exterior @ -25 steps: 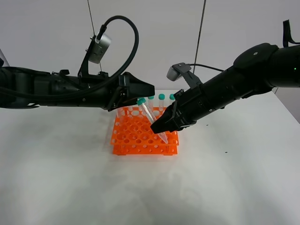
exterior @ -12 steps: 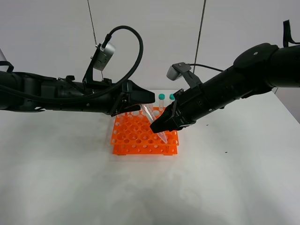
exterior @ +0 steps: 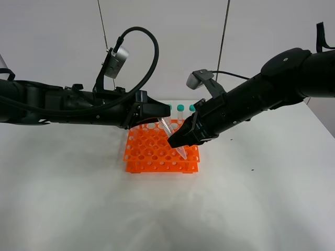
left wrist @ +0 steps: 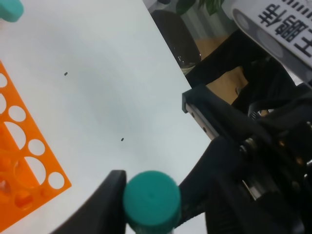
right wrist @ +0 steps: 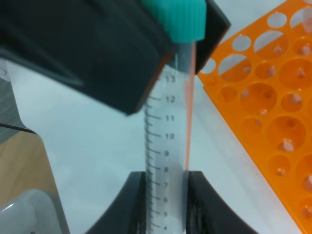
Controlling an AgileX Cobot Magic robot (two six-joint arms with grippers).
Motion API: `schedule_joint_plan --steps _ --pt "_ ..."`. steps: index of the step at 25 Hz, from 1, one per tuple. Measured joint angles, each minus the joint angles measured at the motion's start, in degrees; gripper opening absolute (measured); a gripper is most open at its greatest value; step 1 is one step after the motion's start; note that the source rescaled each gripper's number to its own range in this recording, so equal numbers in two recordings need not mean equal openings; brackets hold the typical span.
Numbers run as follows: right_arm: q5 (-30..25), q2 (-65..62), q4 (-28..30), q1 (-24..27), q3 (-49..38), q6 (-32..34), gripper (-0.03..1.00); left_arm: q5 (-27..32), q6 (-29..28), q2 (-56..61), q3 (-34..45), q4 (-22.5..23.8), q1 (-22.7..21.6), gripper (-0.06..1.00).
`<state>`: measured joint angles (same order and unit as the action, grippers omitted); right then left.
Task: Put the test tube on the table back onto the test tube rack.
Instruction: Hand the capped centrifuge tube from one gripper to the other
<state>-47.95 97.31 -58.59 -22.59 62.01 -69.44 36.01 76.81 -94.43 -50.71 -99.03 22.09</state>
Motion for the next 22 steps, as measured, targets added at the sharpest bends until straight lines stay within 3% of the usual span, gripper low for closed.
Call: schedule_joint_plan --steps 4,7,18,20,22 --pt "0.0 0.0 -0.04 0.0 0.0 0.0 0.02 -0.17 -0.11 0.0 0.0 0.05 0.0 0.16" --pt "-0.17 0.0 -0.04 0.0 0.0 0.0 0.02 -0.27 -0.18 0.0 0.0 0.05 0.0 0.0" --pt "-0.04 0.0 -0.18 0.0 0.0 0.0 0.03 -0.22 -0.18 0.0 0.0 0.05 0.0 0.0" --pt "0.53 0.0 -0.05 0.0 0.0 0.0 0.18 0.3 -0.18 0.0 0.0 0.05 0.0 0.0" --pt "0.87 0.0 0.02 0.0 0.0 0.0 0.55 0.55 -0.18 0.0 0.0 0.05 0.0 0.0"
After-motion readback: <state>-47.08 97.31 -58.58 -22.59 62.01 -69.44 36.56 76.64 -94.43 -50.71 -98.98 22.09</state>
